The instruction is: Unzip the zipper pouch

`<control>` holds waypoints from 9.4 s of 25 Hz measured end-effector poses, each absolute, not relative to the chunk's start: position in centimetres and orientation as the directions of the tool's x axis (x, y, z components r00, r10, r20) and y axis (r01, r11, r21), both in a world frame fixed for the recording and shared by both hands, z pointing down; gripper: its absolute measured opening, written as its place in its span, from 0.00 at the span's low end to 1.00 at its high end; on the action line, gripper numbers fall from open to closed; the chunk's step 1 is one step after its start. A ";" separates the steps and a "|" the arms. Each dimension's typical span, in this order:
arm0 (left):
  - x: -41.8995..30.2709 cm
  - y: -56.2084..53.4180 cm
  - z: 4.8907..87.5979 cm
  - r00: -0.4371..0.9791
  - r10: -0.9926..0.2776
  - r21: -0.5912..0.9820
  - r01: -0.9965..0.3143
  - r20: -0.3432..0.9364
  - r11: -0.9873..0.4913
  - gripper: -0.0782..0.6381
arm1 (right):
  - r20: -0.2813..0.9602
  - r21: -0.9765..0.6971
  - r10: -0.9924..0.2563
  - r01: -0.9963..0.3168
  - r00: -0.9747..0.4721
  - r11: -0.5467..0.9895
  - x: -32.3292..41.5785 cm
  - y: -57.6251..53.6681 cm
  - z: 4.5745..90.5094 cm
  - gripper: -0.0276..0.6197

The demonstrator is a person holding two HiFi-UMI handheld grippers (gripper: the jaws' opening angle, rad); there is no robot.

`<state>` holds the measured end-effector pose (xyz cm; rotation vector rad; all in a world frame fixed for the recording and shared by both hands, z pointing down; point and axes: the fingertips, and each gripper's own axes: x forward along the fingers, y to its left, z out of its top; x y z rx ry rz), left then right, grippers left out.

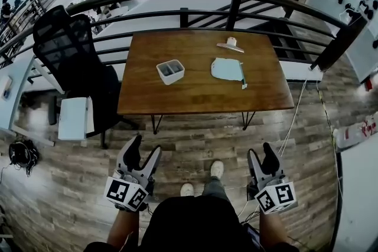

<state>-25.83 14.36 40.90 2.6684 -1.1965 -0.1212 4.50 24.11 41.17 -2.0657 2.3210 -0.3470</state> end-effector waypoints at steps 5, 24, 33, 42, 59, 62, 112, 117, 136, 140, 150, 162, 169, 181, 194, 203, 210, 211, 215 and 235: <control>-25.1 12.5 40.9 0.649 -0.761 0.232 -0.742 0.012 -0.629 0.50 | 0.131 -0.184 -0.981 -0.976 -0.143 0.118 5.9 21.4 41.5 0.37; -12.6 0.6 40.2 0.650 -0.760 0.203 -0.747 0.021 -0.633 0.47 | 0.097 -0.205 -0.974 -0.962 -0.205 0.182 17.9 7.4 41.5 0.36; -7.5 -2.1 42.5 0.632 -0.770 0.219 -0.766 0.083 -0.605 0.47 | 0.161 -0.230 -0.956 -0.951 -0.247 0.207 22.7 3.4 43.6 0.34; -5.2 -2.4 45.5 0.651 -0.735 0.227 -0.757 0.188 -0.612 0.44 | 0.204 -0.306 -0.924 -0.918 -0.323 0.254 22.8 0.0 46.6 0.34; 2.0 -10.0 49.6 0.812 -0.495 0.151 -0.556 0.311 -0.817 0.42 | 0.298 -0.335 -0.904 -0.921 -0.305 0.200 21.2 -5.7 50.0 0.33; 4.5 -10.4 51.0 0.842 -0.416 0.145 -0.485 0.343 -0.862 0.42 | 0.320 -0.335 -0.909 -0.929 -0.266 0.154 22.3 -5.5 50.6 0.33; 1.9 -17.7 55.1 0.856 -0.359 0.312 -0.479 0.372 -0.820 0.42 | 0.732 0.016 -0.680 -0.997 -0.041 0.078 22.8 -17.1 65.4 0.09; 1.8 -18.1 53.5 0.875 -0.369 0.324 -0.464 0.314 -0.825 0.42 | 0.704 0.057 -0.706 -0.983 -0.084 0.173 21.7 -17.7 62.2 0.09; 1.2 -20.4 48.1 0.932 -0.307 0.251 -0.349 0.190 -0.903 0.40 | 0.520 0.323 -0.705 -0.653 -0.482 0.685 9.9 -17.4 47.4 0.08; 1.8 -19.9 47.3 0.975 -0.165 0.304 -0.204 0.150 -0.931 0.40 | 0.505 0.366 -0.666 -0.563 -0.549 0.741 7.9 -16.3 44.5 0.08; 2.7 -18.6 44.9 0.998 0.052 0.357 0.032 0.047 -0.933 0.40 | 0.487 0.384 -0.660 -0.538 -0.572 0.750 7.1 -15.4 43.6 0.08; 3.8 -17.2 44.3 0.997 0.050 0.330 0.027 0.063 -0.944 0.19 | 0.488 0.368 -0.640 -0.525 -0.593 0.767 8.3 -14.5 43.8 0.08; 5.3 -16.0 44.6 0.997 -0.025 0.354 -0.051 0.077 -0.934 0.14 | 0.483 0.364 -0.630 -0.515 -0.609 0.776 10.1 -14.0 44.4 0.09; 5.8 -16.0 44.0 0.978 -0.166 0.270 -0.195 0.127 -0.943 0.13 | 0.453 0.223 -0.581 -0.545 -0.676 0.808 12.5 -14.9 44.5 0.23; 7.1 -16.3 45.0 0.969 -0.146 0.170 -0.181 0.200 -0.969 0.13 | 0.374 0.066 -0.512 -0.529 -0.773 0.846 11.0 -15.3 42.2 0.20; 7.8 -15.4 45.5 0.964 -0.090 0.148 -0.130 0.250 -0.980 0.13 | 0.418 0.008 -0.363 -0.396 -0.833 0.918 7.9 -15.7 42.1 0.20; 7.2 -14.9 46.4 0.947 -0.089 0.112 -0.129 0.308 -0.985 0.13 | 0.443 -0.034 -0.255 -0.300 -0.860 0.953 5.9 -15.8 43.2 0.23; 7.2 -14.8 46.5 0.947 -0.090 0.115 -0.131 0.309 -0.985 0.13 | 0.444 -0.040 -0.244 -0.292 -0.862 0.956 5.7 -15.8 43.4 0.23; 6.6 -14.9 46.8 0.945 -0.098 0.124 -0.143 0.314 -0.982 0.13 | 0.446 -0.079 -0.206 -0.267 -0.871 0.960 4.8 -16.1 44.1 0.23; 6.4 -15.4 47.4 0.940 -0.078 0.142 -0.131 0.332 -0.981 0.13 | 0.430 -0.111 -0.152 -0.219 -0.890 0.969 4.5 -15.7 44.8 0.15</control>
